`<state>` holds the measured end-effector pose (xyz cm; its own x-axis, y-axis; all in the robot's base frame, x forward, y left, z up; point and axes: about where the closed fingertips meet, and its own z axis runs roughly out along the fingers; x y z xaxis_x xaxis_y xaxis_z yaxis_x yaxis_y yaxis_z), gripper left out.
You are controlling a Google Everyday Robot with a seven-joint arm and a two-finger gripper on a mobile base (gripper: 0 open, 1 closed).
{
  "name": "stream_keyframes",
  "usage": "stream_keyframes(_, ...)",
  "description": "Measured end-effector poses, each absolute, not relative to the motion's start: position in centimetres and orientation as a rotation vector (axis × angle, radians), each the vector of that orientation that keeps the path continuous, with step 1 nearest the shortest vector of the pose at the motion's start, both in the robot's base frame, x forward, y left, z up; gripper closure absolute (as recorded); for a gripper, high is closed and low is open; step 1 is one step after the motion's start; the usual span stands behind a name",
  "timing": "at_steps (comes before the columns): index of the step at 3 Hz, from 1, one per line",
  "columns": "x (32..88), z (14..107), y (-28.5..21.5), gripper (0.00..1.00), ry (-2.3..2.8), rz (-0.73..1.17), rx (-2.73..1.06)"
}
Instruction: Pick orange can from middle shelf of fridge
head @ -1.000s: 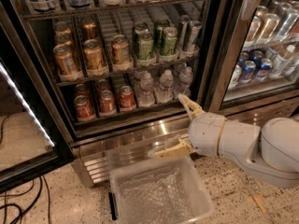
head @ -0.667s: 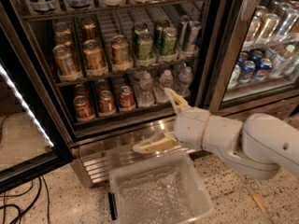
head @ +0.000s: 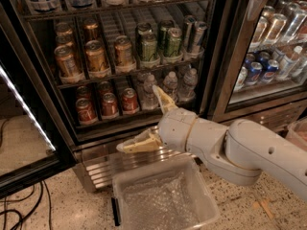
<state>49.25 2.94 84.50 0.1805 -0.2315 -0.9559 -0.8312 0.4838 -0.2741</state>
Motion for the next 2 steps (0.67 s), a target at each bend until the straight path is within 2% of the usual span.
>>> stream_keyframes(2,48.7,84.7,7.9,0.00,1.336,0.536,-0.974)
